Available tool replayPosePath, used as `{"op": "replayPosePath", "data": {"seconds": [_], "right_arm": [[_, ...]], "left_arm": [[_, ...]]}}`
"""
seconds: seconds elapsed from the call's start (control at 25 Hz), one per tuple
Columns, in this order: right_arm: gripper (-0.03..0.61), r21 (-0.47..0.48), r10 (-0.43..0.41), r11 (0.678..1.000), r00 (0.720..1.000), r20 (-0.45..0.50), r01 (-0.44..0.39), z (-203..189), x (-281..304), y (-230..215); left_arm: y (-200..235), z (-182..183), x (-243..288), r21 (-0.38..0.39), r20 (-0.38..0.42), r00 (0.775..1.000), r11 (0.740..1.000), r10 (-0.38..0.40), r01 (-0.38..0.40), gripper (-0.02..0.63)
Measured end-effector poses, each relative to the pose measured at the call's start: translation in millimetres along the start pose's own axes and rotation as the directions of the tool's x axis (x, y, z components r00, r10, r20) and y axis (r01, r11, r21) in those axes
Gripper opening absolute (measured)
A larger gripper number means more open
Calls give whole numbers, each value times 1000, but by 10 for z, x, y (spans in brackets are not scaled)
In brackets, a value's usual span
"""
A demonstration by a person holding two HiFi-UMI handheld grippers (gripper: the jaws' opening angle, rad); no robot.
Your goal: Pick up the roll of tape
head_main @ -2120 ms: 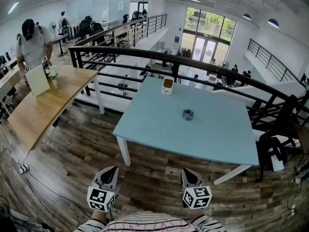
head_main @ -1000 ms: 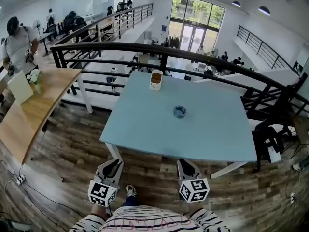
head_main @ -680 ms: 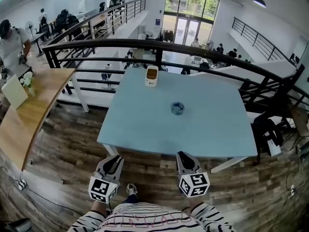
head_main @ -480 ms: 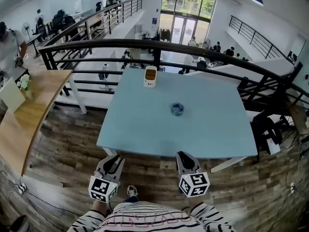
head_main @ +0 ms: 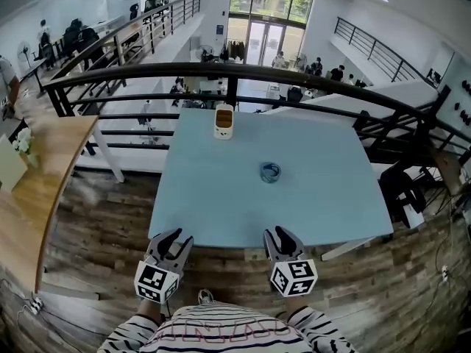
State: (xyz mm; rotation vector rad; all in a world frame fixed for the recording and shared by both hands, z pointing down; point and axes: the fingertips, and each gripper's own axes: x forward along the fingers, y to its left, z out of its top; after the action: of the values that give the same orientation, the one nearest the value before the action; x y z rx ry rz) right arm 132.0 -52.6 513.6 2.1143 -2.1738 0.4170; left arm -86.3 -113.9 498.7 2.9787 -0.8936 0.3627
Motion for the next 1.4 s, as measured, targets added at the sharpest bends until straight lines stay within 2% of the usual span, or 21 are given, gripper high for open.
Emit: {"op": "replayPosePath", "data": {"seconds": [0.2, 0.4, 0.68, 1.08, 1.4], "right_arm": [[133, 7, -35, 999, 999, 1, 35, 46, 218, 72], [135, -7, -61, 998, 998, -16, 61, -14, 435, 78], [135, -74, -67, 995, 996, -64, 63, 39, 805, -245], [135, -183, -17, 983, 984, -178, -16, 148, 1537, -844], [135, -308, 29, 944, 957, -290, -122, 64, 2235, -1251]], "left_arm": [[279, 21, 74, 11, -1, 1000, 999, -30, 30, 112], [483, -141, 156, 5, -31, 998, 998, -62, 62, 119], [575, -199, 484, -14, -49, 996, 997, -71, 71, 120], [753, -90, 964, -61, -71, 997, 998, 20, -24, 120], [892, -164, 1239, -105, -112, 986, 985, 127, -139, 120]]}}
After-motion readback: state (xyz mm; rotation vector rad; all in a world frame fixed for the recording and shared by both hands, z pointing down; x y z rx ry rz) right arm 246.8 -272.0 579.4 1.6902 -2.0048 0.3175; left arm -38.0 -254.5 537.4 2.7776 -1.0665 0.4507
